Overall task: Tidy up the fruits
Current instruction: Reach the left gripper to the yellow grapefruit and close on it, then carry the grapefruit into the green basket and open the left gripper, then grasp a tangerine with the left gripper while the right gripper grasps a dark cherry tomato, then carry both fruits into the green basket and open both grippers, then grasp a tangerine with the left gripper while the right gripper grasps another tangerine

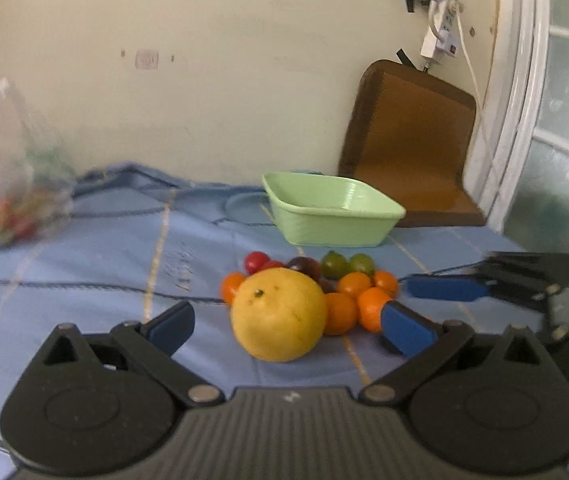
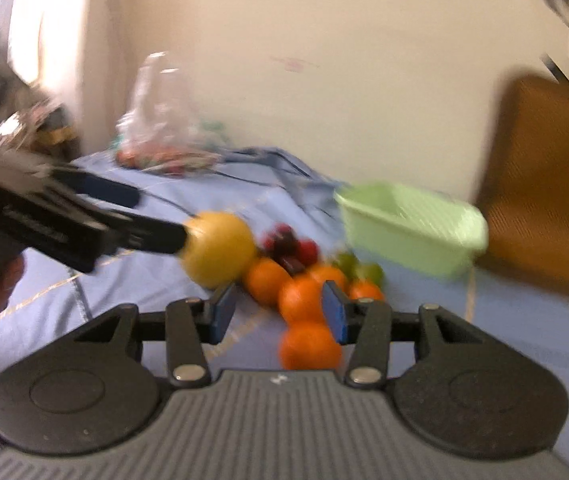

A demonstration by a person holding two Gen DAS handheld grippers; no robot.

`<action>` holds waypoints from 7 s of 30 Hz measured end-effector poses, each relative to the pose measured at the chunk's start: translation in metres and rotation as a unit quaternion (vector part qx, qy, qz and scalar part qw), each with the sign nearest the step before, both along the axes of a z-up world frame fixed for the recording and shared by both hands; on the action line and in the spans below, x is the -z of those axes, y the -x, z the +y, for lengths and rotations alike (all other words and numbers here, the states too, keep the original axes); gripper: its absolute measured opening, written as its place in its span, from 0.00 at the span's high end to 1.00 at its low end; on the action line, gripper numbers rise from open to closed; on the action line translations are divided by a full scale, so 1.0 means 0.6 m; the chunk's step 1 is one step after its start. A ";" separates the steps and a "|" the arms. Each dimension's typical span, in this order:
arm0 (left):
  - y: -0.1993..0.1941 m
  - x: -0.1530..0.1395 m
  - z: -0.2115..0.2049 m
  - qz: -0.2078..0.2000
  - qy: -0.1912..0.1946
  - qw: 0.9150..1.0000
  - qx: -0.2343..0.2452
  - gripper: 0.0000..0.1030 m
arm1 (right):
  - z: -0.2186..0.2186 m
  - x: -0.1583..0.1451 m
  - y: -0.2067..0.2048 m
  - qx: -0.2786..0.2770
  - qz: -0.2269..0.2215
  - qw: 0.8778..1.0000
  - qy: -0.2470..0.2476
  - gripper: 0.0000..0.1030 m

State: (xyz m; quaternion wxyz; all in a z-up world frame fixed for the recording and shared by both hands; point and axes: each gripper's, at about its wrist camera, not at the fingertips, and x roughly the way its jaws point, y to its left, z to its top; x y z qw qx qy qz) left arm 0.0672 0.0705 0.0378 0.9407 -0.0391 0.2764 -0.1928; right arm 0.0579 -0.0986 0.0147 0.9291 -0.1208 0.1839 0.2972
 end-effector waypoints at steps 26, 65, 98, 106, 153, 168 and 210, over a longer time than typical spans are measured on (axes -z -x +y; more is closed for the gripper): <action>-0.196 -0.073 -0.045 0.038 0.147 0.988 0.030 0.37 | -0.002 -0.062 -0.099 0.010 -0.094 0.994 -0.055 0.46; -0.143 0.027 0.074 0.090 0.150 0.984 -0.044 0.24 | -0.093 0.008 -0.079 0.070 0.065 0.986 -0.140 0.72; -0.014 0.068 0.018 0.144 0.167 0.972 0.077 0.72 | -0.044 0.026 0.014 0.011 0.073 0.996 -0.052 0.76; 0.011 0.064 -0.021 0.138 0.138 0.978 0.073 0.69 | -0.087 0.058 0.048 0.054 0.106 0.990 -0.075 0.71; -0.339 0.009 -0.128 0.092 0.092 0.991 -0.006 0.57 | -0.125 0.038 -0.255 0.116 0.013 0.988 -0.101 0.70; -0.151 -0.007 -0.029 0.057 0.145 0.988 0.012 0.56 | -0.164 0.033 -0.144 0.116 0.058 0.979 -0.159 0.61; 0.025 0.063 0.066 0.121 0.189 0.975 0.001 0.70 | -0.013 0.038 0.055 -0.037 0.065 0.997 -0.029 0.61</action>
